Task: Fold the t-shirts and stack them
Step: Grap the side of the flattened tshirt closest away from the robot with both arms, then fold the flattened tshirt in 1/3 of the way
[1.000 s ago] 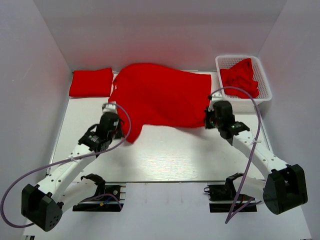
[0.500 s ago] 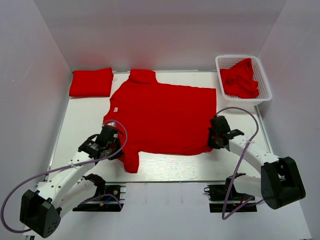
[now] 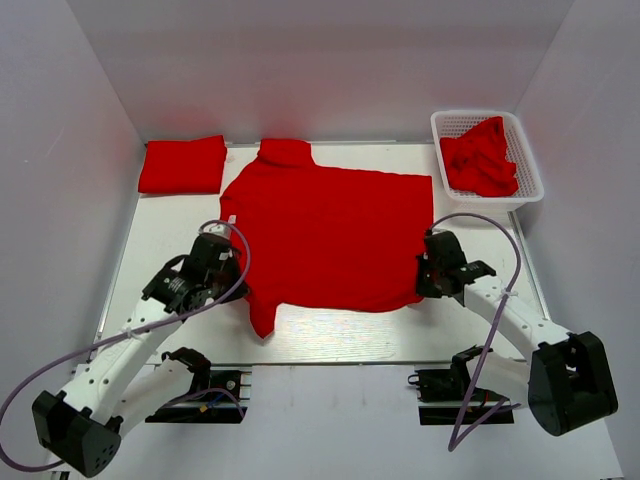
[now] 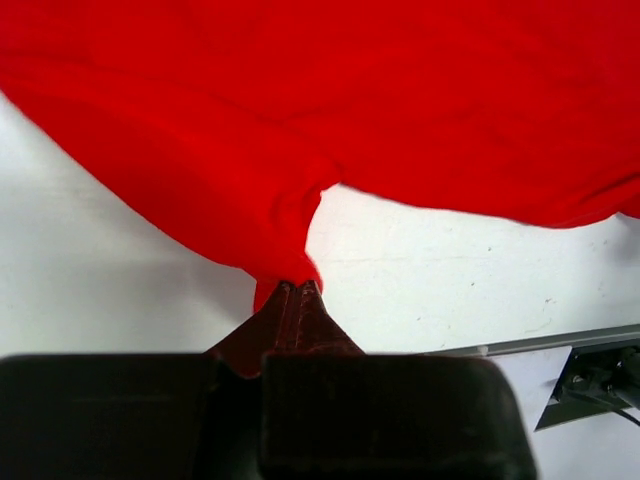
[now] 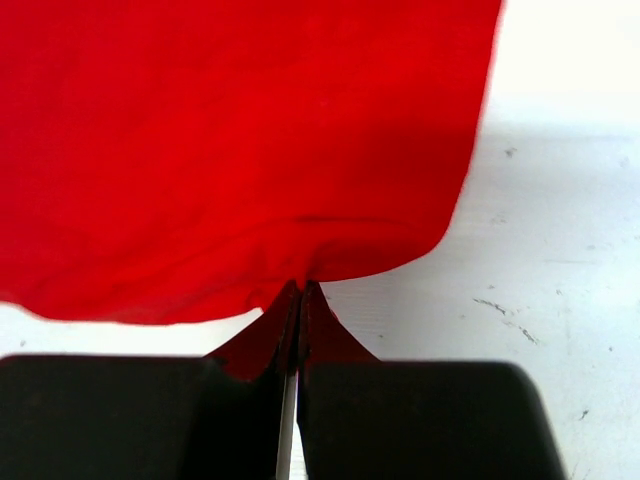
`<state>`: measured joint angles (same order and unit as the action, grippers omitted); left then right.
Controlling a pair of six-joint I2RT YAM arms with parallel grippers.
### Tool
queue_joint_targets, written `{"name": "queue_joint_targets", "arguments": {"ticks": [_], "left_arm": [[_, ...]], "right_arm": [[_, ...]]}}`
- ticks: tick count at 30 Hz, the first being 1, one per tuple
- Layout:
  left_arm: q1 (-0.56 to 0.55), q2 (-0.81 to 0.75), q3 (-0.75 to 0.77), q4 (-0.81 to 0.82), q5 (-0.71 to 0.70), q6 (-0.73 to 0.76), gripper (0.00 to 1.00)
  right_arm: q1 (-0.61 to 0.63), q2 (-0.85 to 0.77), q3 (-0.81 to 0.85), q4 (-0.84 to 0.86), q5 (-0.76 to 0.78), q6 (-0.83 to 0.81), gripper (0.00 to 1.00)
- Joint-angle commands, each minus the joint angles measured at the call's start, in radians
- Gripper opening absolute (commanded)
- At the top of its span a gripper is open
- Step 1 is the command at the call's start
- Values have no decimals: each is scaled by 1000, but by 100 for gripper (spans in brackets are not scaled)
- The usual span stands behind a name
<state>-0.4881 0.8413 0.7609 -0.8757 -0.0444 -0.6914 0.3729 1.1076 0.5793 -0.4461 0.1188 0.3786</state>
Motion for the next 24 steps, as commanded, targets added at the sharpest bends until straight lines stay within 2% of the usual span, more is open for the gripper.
{"name": "queue_joint_targets", "arguments": {"ticks": [1,10,15,24], "left_arm": [[17,45,61,46,1,38,0],[17,229,271,78,-247,38,0],[26,370,345,87,-291,66,0],[65,501,439,162,-357,113,0]], "right_arm": [[-3,1,60,3,-56,-70,0],[-6,129,205,-100,22,-60,0],[-25,178,255,-109,42,-34,0],[-80,235,364,-114,55,-18,0]]}}
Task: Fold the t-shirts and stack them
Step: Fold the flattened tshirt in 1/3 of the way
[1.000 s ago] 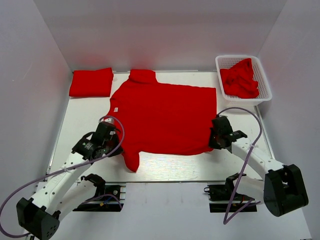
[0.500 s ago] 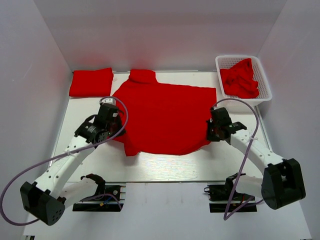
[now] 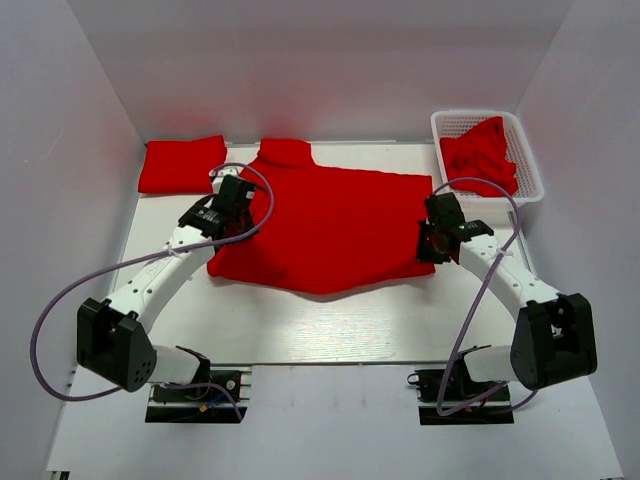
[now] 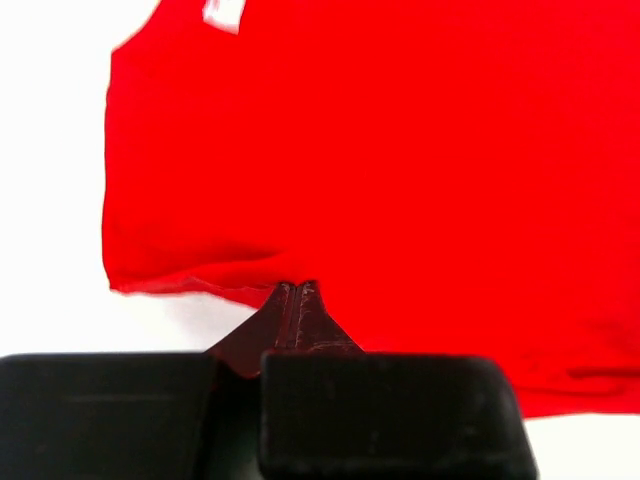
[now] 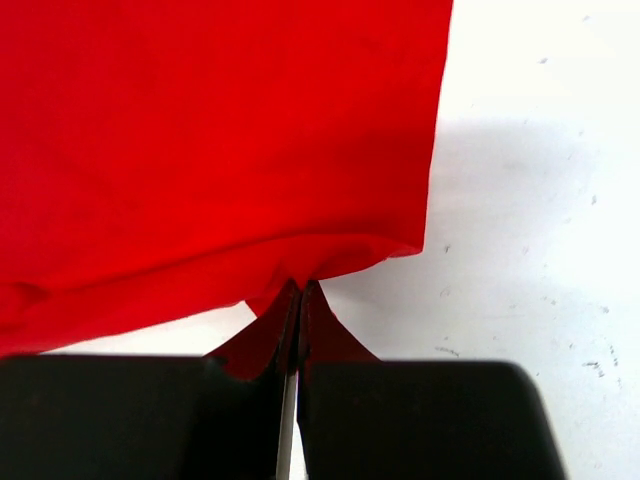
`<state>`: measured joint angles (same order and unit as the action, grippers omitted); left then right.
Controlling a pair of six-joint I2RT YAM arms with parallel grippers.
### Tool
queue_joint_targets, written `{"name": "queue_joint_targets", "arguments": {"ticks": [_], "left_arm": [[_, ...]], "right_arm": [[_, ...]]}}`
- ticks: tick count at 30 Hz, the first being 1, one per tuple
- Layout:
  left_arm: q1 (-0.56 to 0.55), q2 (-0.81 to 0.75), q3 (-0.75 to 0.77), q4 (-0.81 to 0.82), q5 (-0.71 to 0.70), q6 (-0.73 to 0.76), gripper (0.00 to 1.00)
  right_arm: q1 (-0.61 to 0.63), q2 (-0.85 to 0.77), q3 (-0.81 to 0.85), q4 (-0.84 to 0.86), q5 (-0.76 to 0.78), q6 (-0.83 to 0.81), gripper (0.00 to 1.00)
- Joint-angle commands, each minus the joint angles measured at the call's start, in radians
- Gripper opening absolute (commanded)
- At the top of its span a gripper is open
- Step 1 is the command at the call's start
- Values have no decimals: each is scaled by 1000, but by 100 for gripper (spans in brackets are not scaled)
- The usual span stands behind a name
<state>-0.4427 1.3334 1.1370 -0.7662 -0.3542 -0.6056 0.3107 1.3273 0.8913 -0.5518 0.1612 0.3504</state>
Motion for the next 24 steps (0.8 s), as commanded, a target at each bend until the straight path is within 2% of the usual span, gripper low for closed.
{"name": "queue_joint_targets", "arguments": {"ticks": [1,9,13,17,24], "left_arm": [[19,19,63,67,-48,41,0],[67,102,153,107,-66,83,0],[85,125,153,178,-52,138,0],[94,125,130,341,-19,219,0],[122,170,119,473,18,305,0]], "right_arm": [[-25,19,63,-7,12,7,0],[-67,73,124,-5,3,-24,0],[-85,93,149,12,-11,-45,0],[-97,133,181,19,-41,-54,0],[-120,171,212,16,-46,-25,0]]}}
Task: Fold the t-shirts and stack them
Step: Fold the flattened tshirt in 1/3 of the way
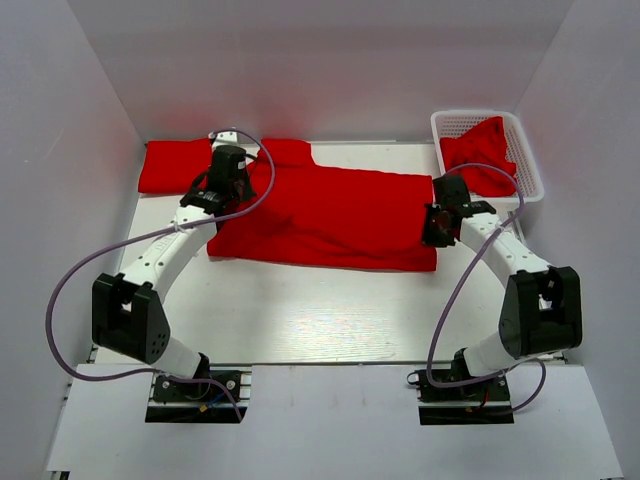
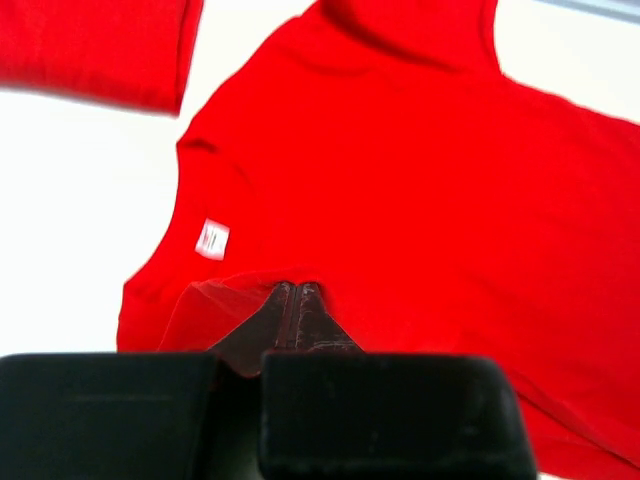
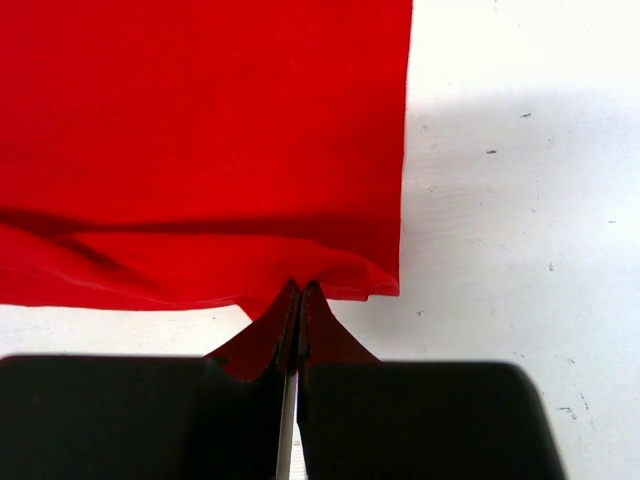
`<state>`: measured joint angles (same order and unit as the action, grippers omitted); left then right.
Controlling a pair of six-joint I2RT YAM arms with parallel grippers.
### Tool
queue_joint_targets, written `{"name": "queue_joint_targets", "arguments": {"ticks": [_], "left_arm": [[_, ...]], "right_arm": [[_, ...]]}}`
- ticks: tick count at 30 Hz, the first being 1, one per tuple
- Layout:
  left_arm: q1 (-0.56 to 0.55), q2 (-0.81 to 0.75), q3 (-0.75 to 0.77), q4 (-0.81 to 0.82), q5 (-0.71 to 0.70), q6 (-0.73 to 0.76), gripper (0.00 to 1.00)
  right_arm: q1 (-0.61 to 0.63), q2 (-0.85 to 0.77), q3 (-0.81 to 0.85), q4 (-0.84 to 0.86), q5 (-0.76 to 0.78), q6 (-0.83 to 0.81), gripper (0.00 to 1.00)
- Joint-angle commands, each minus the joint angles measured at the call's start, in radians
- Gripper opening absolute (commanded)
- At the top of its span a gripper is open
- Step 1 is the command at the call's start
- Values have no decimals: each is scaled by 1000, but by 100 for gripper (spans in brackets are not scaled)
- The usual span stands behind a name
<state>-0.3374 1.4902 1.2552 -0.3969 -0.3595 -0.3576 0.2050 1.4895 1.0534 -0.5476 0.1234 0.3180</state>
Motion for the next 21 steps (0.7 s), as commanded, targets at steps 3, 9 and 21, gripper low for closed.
{"name": "queue_joint_targets", "arguments": {"ticks": [3,9,21], "left_arm": [[26,41,10,115,24,66,0],[46,88,30,168,65,84,0],[84,364,171,290,67,95,0]], "right_arm": [[-24,28,63,12,-14,9,0],[-44,86,99,15,-16,0,0],[-87,284,253,23,-31,23,0]]}}
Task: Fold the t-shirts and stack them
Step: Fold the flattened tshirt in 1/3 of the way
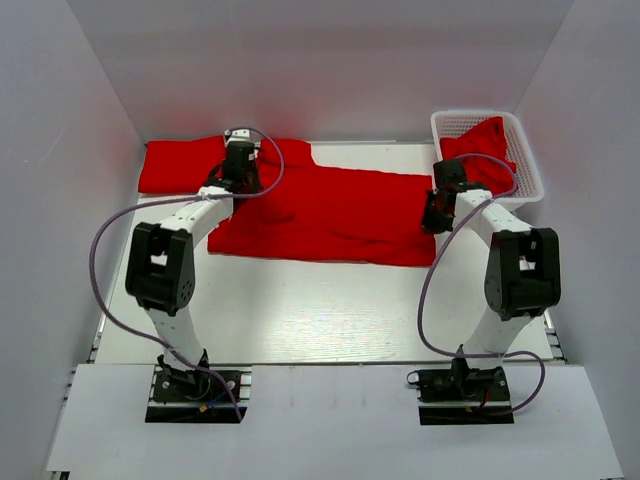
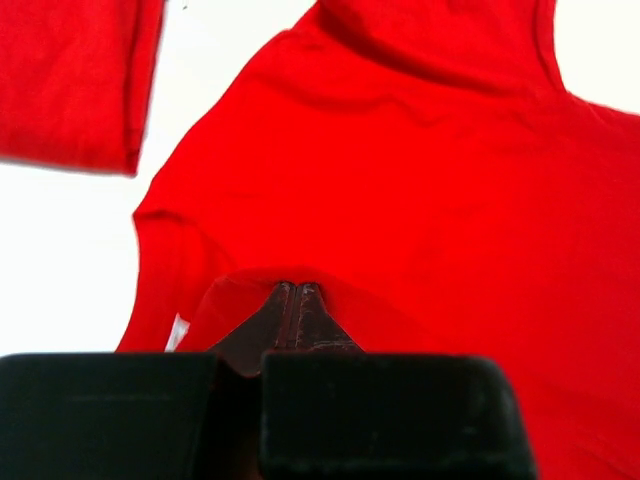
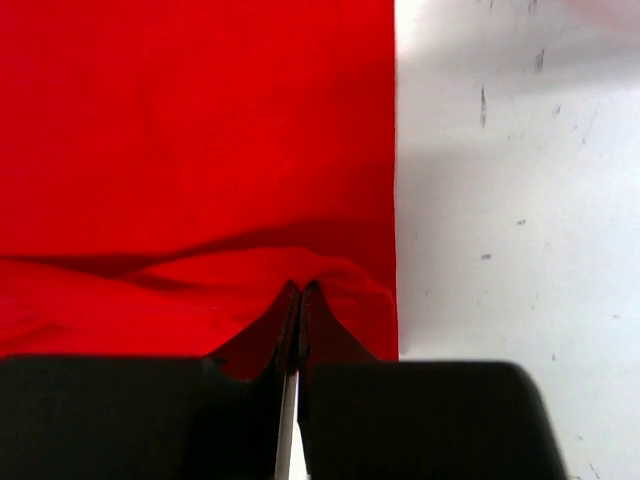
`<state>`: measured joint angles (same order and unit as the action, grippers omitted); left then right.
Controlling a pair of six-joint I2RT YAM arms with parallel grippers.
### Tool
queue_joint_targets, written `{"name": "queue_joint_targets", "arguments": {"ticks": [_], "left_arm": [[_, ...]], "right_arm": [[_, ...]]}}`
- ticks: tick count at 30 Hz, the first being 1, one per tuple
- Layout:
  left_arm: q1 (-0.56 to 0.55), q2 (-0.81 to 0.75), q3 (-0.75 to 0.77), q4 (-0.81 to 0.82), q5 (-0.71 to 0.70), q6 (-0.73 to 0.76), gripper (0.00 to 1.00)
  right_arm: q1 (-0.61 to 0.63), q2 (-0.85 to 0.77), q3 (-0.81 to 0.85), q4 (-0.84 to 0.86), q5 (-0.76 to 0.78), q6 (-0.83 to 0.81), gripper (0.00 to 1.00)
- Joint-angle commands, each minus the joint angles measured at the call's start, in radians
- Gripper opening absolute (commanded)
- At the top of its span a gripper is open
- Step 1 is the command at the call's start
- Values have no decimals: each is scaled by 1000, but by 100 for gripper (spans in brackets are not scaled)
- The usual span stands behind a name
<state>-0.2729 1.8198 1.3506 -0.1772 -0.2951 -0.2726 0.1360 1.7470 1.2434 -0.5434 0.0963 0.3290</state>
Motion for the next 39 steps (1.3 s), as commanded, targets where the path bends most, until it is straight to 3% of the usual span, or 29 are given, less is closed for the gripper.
{"name": "queue_joint_targets", "arguments": {"ticks": [1,2,3,4,5,6,9,12,13,21,28,39], "left_arm": [[20,62,129,70,2,10,0],[20,122,162,70,2,10,7],[29,156,200,50,2,19,61],[29,191,296,24,-12,29,93],[29,263,352,-52,-33,29,100],[40,297,466,-95,-33,29,100],[40,370,606,-188,-50,29,100],[49,352,608,-211,-29,29,100],[49,307,584,-211,-13,29,100],[31,-38,126,-140,125,-42,100],[31,-197,-224,-47,264,-139,100],[41,-188,-367,-28,296,-200,100]], "right_arm": [[-24,34,83,19,-1,27,3],[-24,48,93,22,6,36,8],[-32,66,99,20,3,47,23],[-35,74,134,17,3,59,28],[-39,109,145,2,-3,61,33],[-45,114,162,5,-3,65,42],[-52,135,198,5,8,88,45],[-50,114,215,-9,-41,50,54],[-49,96,200,-12,-61,19,90],[-35,-125,-84,126,-311,-107,90],[-21,-104,-137,184,-401,-111,90],[-1,20,-113,269,-454,-67,90]]}}
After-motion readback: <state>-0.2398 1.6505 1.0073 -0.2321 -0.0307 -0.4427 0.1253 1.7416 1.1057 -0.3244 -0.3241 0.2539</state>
